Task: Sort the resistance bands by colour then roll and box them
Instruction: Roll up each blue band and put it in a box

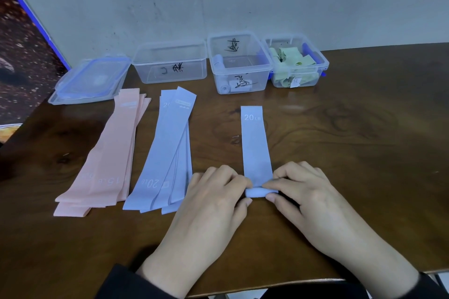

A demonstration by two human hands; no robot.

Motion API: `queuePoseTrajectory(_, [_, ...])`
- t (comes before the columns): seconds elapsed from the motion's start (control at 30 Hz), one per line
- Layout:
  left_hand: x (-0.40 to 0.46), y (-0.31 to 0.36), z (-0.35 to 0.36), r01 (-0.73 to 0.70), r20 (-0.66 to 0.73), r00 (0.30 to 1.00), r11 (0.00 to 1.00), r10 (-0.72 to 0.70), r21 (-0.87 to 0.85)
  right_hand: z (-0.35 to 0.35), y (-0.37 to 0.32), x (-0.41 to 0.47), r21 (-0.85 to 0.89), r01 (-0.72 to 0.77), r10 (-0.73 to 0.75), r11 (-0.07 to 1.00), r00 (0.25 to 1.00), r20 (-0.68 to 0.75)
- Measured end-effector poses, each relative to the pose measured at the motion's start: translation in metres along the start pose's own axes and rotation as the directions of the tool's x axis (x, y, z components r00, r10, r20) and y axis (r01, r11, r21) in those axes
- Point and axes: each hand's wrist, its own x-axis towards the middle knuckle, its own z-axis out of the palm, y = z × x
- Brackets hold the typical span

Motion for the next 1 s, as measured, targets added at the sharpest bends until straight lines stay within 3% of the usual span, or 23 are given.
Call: queuePoseTrajectory(1.0, [0.0002, -0.0010, 0.0029, 0.007, -0.018, 1.000, 0.999, -0.006, 0.036, -0.0040, -0.0011, 0.0009, 0.057, -0.019, 0.017, 0.998, 0.999, 0.045])
